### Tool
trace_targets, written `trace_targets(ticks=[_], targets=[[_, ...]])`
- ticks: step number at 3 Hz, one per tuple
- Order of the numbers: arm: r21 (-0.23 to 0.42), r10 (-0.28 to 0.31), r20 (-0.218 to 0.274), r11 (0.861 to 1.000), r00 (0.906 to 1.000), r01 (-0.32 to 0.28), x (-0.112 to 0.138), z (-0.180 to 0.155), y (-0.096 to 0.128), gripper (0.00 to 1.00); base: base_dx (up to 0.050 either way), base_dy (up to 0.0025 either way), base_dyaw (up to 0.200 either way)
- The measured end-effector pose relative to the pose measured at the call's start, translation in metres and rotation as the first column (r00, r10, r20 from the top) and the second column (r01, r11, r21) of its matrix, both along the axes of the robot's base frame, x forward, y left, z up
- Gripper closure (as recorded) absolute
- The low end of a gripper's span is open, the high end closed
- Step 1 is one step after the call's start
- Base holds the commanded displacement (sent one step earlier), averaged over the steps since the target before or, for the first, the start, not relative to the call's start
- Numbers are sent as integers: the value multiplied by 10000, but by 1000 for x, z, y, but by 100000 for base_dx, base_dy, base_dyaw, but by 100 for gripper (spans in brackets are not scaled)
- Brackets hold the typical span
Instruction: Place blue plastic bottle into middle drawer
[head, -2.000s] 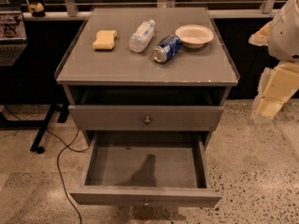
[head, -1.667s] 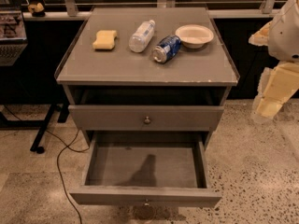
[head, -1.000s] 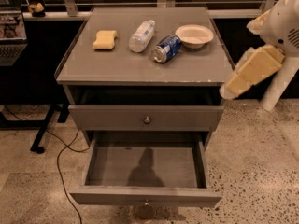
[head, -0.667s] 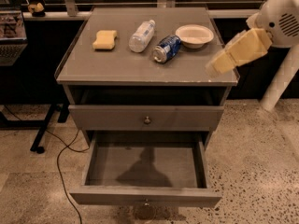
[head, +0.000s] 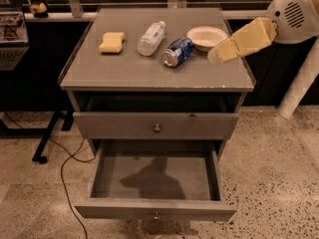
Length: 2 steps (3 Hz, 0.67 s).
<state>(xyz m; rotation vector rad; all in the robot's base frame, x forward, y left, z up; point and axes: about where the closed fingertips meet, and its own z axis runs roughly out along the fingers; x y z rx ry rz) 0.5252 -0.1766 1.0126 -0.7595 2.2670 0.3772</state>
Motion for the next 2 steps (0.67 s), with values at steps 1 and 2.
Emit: trace_targets(ticks=[1,2], targets=[[-1064,-122,-1108,9943,9938,4,2,-17,-9,0,0,0,0],[-2284,485,-2072,9688,9771,-965,13,-25,-4,0,0,0,0]])
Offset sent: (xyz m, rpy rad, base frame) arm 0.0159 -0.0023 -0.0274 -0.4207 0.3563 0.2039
